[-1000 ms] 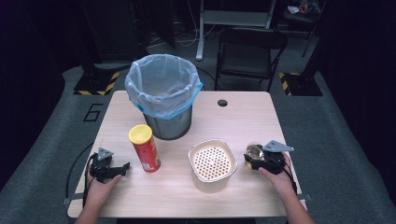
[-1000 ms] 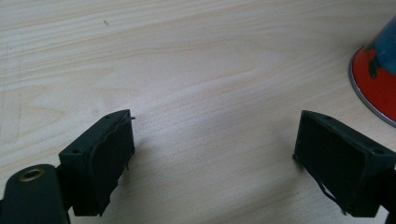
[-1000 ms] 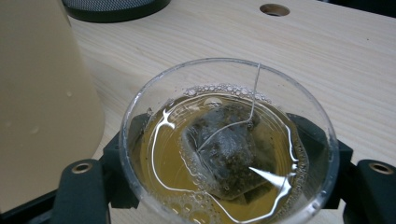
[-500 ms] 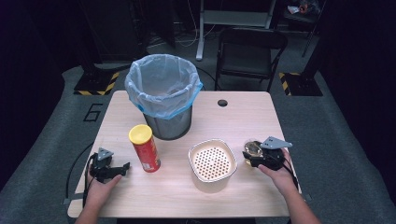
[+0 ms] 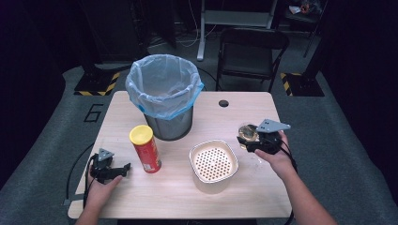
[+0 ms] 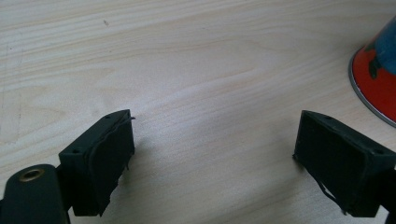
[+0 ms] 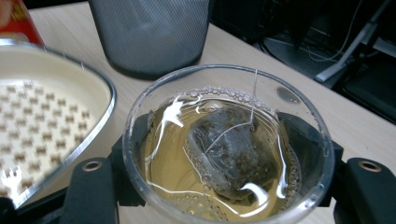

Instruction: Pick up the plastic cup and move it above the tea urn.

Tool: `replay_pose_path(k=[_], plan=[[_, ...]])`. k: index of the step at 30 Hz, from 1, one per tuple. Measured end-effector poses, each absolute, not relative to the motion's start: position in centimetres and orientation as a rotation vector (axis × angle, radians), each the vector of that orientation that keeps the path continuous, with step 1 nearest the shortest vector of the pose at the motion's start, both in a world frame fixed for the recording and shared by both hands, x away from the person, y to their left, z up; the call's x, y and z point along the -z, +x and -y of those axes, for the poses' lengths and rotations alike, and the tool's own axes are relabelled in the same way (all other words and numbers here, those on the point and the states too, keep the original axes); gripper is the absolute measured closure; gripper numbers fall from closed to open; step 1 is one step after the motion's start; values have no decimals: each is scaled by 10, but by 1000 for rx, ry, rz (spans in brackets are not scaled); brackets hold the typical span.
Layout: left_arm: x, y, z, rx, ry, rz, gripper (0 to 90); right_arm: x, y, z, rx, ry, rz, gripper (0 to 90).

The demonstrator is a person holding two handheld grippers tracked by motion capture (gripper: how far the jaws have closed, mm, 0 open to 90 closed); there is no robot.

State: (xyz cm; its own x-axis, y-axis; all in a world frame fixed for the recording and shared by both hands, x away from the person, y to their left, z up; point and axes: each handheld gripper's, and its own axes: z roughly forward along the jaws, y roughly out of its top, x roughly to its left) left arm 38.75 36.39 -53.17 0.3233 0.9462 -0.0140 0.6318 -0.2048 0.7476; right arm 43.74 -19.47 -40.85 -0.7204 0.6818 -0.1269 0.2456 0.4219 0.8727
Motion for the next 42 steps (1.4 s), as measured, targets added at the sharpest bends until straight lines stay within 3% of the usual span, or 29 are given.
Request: replay_pose_path(k=[11,42], plan=[[532,387,-364,-608,1930,-1389,115,385,461,172,-1342,727,-2189,336],[532,387,-364,-607,1929,-1388,115,394,486,133,-1311,464,-2263,336]])
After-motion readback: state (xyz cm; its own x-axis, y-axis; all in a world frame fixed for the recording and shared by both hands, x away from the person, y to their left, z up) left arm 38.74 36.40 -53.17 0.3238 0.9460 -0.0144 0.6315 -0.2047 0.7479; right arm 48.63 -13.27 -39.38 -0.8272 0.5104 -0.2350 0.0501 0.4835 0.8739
